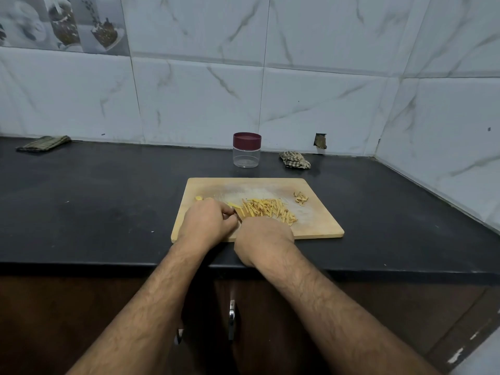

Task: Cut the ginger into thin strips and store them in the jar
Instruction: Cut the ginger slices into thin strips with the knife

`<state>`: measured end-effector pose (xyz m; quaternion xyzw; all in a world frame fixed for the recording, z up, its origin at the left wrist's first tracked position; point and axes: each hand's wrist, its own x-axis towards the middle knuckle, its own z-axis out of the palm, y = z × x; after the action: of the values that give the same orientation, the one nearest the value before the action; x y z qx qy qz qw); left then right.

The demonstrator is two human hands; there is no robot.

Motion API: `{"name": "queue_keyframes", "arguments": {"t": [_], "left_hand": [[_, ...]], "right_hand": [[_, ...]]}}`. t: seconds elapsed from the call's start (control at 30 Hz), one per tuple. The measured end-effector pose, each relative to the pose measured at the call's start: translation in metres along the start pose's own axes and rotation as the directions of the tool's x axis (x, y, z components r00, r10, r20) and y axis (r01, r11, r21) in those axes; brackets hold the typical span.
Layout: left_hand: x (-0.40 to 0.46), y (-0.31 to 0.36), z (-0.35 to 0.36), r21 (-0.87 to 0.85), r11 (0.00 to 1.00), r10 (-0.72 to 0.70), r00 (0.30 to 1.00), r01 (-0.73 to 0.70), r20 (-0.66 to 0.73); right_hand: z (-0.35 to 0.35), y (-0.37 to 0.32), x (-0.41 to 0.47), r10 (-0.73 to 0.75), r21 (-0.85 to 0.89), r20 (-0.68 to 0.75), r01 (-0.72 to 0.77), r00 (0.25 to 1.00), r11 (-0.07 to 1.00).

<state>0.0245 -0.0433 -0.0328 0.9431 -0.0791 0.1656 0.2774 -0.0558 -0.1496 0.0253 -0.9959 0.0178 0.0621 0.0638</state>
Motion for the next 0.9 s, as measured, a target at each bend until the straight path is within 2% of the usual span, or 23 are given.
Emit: {"name": "queue_keyframes", "arguments": {"t": [0.53, 0.73, 0.9], "left_hand": [[0.015, 0.004, -0.015, 0.046, 0.998, -0.051, 0.989, 0.045, 0.142], [0.022, 0.001, -0.024, -0.064, 0.99, -0.103, 0.966, 0.122, 0.237], [0.025, 0.001, -0.021, -0.067, 0.98, -0.172, 0.964, 0.189, 0.2]], "right_hand": [[0.001, 0.019, -0.011, 0.052, 0.04, -0.004, -0.052, 0.999, 0.998], [0.002, 0.023, -0.013, 0.029, 0.068, -0.025, -0.027, 0.999, 0.997], [-0.001, 0.019, -0.012, 0.021, 0.07, 0.004, -0.022, 1.0, 0.997]]}}
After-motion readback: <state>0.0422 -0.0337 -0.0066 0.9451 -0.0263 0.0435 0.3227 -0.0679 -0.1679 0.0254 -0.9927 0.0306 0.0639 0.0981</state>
